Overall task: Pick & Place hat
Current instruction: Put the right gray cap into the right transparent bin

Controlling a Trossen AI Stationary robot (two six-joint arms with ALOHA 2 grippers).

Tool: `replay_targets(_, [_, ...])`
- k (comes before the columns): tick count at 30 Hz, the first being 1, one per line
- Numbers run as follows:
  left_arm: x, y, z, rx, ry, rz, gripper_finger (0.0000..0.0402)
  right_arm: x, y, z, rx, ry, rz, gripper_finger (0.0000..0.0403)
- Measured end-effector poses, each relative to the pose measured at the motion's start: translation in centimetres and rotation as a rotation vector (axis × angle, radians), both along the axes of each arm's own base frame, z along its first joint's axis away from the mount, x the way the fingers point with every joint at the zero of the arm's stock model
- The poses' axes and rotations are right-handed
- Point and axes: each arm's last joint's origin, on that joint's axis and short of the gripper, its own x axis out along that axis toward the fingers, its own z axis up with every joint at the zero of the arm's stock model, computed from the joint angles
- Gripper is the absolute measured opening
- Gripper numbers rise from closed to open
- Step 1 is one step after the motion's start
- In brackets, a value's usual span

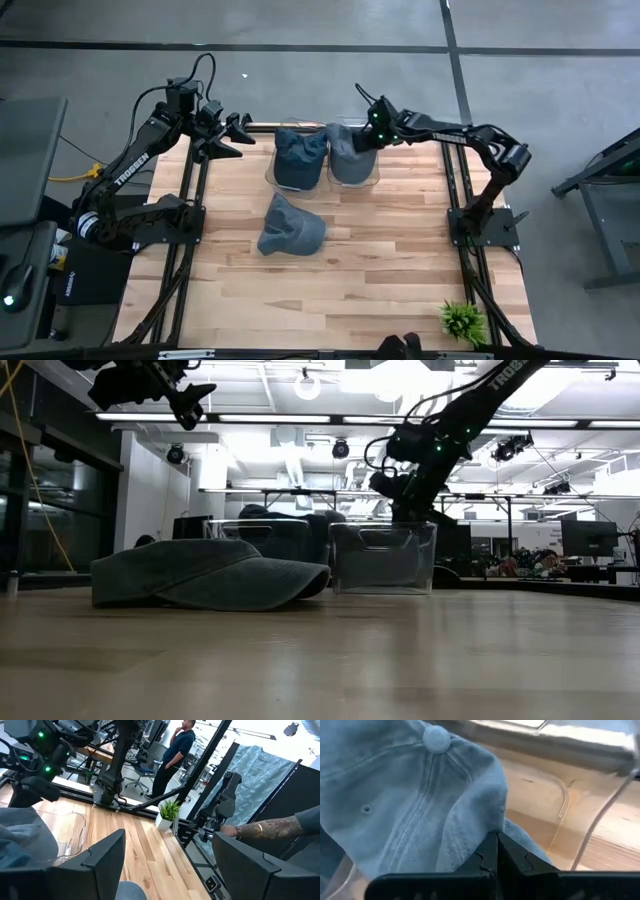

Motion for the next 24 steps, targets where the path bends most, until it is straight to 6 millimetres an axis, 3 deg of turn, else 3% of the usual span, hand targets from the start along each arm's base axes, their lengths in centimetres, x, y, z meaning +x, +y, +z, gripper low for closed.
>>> replay_targets(7, [0.0,0.0,0.0,0.000,0.000,0.000,0.0273,0.3,-0.1,-1.7,0.055,0.039,0.030,0.0000])
replay_targets(16, [0.0,0.0,0.0,0.000,0.000,-0.001,0.0273,0.2,-0.3,-1.7,0.059,0.031,0.043,0.0000])
replay_targets(24, [0.0,0.0,-0.1,-0.008,0.004,-0.001,0.0273,0.0,-0.2,0.5,-0.006,0.044,0.065,0.0000])
